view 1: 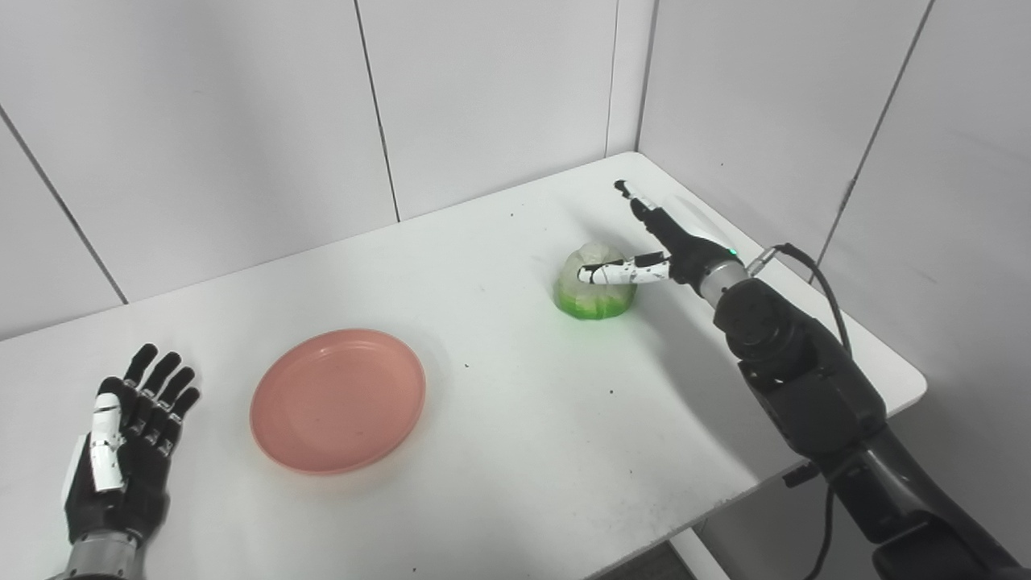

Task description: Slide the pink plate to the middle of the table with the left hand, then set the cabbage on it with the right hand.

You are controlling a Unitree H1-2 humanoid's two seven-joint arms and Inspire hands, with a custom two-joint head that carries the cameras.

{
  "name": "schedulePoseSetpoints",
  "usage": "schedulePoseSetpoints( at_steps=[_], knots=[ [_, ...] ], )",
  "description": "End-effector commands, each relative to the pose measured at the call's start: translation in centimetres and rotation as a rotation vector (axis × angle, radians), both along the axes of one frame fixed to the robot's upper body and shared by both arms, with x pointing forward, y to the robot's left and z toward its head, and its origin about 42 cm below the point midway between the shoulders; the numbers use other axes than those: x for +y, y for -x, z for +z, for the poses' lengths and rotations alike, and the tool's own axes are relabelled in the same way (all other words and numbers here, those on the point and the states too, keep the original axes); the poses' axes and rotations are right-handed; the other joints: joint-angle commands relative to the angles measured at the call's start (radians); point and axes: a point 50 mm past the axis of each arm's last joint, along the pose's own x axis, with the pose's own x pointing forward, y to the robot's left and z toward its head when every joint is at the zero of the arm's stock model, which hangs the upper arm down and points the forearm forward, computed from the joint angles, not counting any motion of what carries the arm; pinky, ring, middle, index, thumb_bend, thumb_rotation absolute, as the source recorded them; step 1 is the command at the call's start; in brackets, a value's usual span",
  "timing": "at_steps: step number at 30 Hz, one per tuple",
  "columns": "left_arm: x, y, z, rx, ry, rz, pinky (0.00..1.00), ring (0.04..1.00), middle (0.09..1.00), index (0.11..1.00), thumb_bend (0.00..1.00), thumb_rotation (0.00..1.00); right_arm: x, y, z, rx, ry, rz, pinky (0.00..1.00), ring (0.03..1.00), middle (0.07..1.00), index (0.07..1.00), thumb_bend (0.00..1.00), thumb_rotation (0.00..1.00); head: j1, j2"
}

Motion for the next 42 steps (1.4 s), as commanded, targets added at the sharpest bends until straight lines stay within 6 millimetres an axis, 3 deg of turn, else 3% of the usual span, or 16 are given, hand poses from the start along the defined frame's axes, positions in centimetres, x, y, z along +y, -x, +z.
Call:
schedulePoseSetpoints(
  at_steps=[1, 30, 36, 42],
  knots=[
    [0.9, 1.8, -2.8, 0.12, -0.012, 0.0, 0.94, 0.912, 0.919, 0.908, 0.47, 1.0, 0.2, -1.3, 2.4, -0.089, 0.032, 0.027, 0.88, 0.954, 0.974, 0.999, 1.0, 0.53, 0.005, 0.005],
    [0.5, 3.0, -1.8, 0.105, -0.041, -0.018, 0.92, 0.902, 0.912, 0.903, 0.48, 1.0, -1.0, -5.2, 0.4, 0.04, 0.01, 0.043, 0.92, 0.98, 0.995, 1.0, 1.0, 0.38, 0.061, 0.046],
    [0.4, 3.1, -1.7, 0.106, -0.038, -0.017, 0.93, 0.903, 0.911, 0.901, 0.46, 1.0, -0.8, -5.6, 0.4, 0.044, 0.015, 0.046, 0.9, 0.966, 0.985, 0.999, 1.0, 0.31, 0.063, 0.049],
    [0.4, 3.0, -1.7, 0.108, -0.038, -0.018, 0.93, 0.909, 0.918, 0.908, 0.47, 1.0, -0.8, -5.7, 0.2, 0.03, -0.017, 0.053, 0.87, 0.903, 0.909, 0.926, 1.0, 0.2, 0.067, 0.05]
  ],
)
